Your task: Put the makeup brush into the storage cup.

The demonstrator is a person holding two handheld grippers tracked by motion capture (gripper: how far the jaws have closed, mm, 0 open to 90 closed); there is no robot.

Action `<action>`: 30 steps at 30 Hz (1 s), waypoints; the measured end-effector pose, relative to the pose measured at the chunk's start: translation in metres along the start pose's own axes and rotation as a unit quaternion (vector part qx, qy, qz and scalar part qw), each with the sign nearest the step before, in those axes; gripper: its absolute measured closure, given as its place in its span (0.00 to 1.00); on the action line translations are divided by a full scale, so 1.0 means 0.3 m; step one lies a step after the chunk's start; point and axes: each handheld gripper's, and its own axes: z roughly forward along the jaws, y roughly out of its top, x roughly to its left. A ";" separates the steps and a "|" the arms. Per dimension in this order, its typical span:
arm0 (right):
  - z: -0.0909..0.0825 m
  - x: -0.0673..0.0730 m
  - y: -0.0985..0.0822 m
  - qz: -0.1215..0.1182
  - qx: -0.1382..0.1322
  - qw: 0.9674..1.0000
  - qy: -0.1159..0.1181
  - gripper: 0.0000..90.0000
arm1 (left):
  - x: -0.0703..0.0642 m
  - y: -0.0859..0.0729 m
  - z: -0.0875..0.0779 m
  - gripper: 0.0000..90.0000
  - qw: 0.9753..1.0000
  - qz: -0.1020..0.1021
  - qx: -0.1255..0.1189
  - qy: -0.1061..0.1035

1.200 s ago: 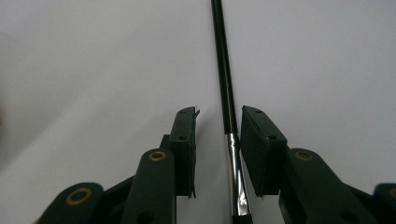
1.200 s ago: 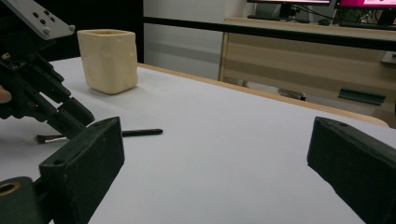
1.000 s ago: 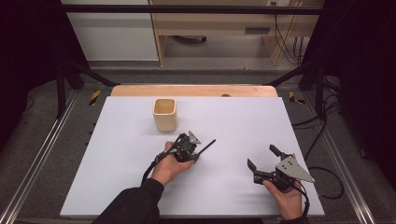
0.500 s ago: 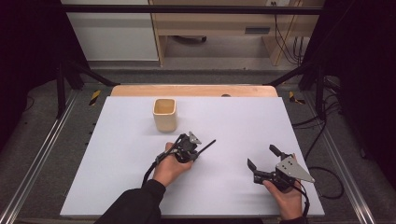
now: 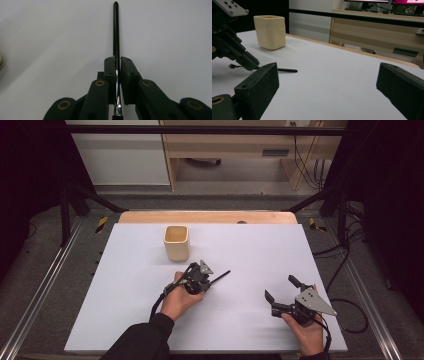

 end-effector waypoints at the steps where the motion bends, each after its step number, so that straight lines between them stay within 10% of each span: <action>1: 0.000 0.000 0.000 0.000 0.000 1.000 0.000 0.05 | 0.002 0.000 -0.003 0.93 1.000 0.000 -0.003 -0.001; 30: 0.012 0.028 -0.002 -0.030 0.016 0.999 0.000 0.05 | 0.010 0.006 -0.090 0.93 0.999 0.031 -0.016 -0.024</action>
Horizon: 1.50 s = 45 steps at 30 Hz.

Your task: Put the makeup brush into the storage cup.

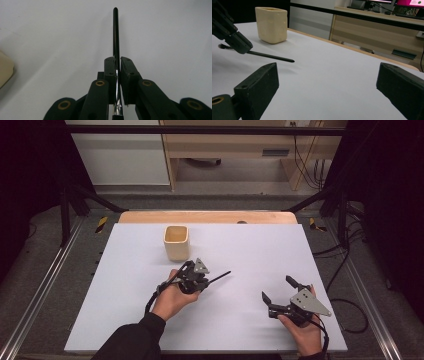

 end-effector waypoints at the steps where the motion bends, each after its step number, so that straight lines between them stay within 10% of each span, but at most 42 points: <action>1: 0.001 0.002 0.000 -0.002 0.001 1.000 0.001 0.05 | -0.002 -0.001 0.000 0.93 1.000 -0.005 -0.007 -0.001; 25: 0.013 0.028 -0.003 -0.035 0.017 0.999 0.000 0.05 | 0.008 -0.009 -0.038 0.93 1.000 0.005 -0.007 -0.013; 45: 0.056 0.098 0.013 -0.107 0.042 0.993 0.004 0.06 | 0.020 0.014 -0.067 0.93 1.000 0.019 -0.011 -0.016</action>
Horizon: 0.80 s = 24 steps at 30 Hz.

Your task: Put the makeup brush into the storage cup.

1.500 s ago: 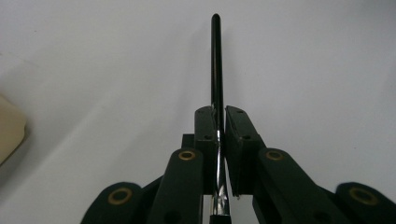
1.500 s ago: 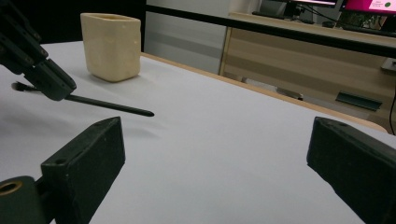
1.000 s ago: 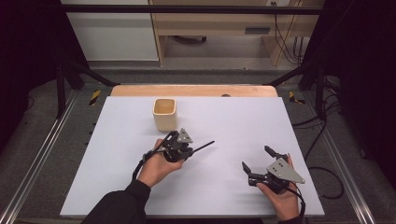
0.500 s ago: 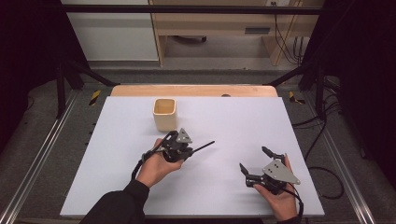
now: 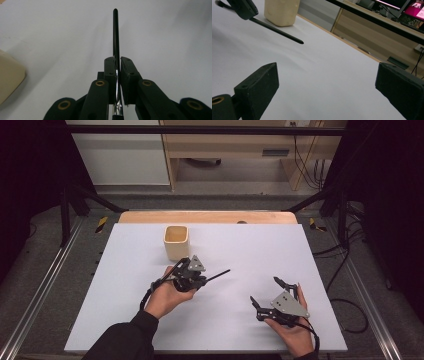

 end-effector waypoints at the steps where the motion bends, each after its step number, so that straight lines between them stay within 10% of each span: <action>1: 0.006 0.007 0.009 -0.010 0.003 1.000 0.001 0.06 | 0.002 0.002 -0.002 0.93 1.000 0.001 0.000 0.000; 15: 0.122 0.102 0.148 -0.146 0.024 0.988 0.029 0.08 | 0.020 0.017 -0.042 0.93 1.000 0.004 -0.009 -0.003; 24: 0.162 0.131 0.187 -0.221 0.045 0.974 0.034 0.09 | 0.023 0.017 -0.059 0.93 1.000 0.005 -0.010 -0.005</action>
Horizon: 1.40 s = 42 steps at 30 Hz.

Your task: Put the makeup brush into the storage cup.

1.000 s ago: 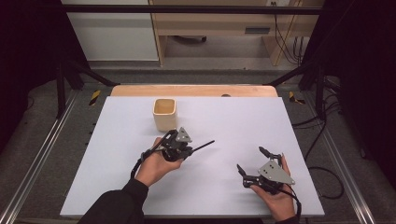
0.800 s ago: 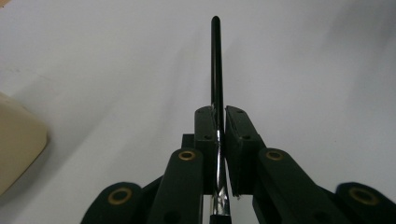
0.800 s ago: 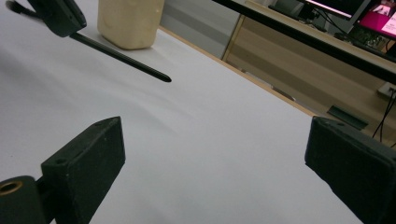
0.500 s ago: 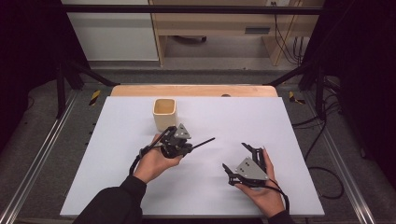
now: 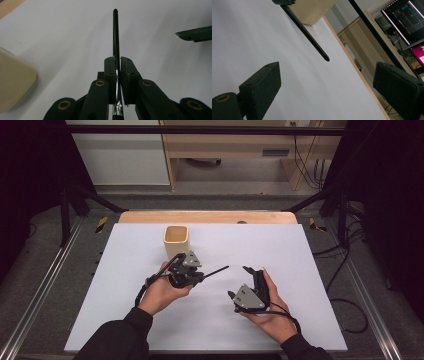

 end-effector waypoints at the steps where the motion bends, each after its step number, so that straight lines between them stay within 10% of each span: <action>1: 0.002 0.003 0.003 -0.005 0.002 1.000 0.001 0.09 | 0.000 0.000 0.000 0.93 1.000 0.000 0.000 -0.001; 20: 0.043 0.041 0.037 -0.091 0.011 0.996 -0.002 0.11 | -0.012 0.001 -0.008 0.93 1.000 0.008 0.000 -0.007; 42: 0.074 0.091 0.065 -0.188 -0.002 0.982 -0.017 0.38 | -0.049 0.022 -0.007 0.93 0.999 0.026 0.001 -0.024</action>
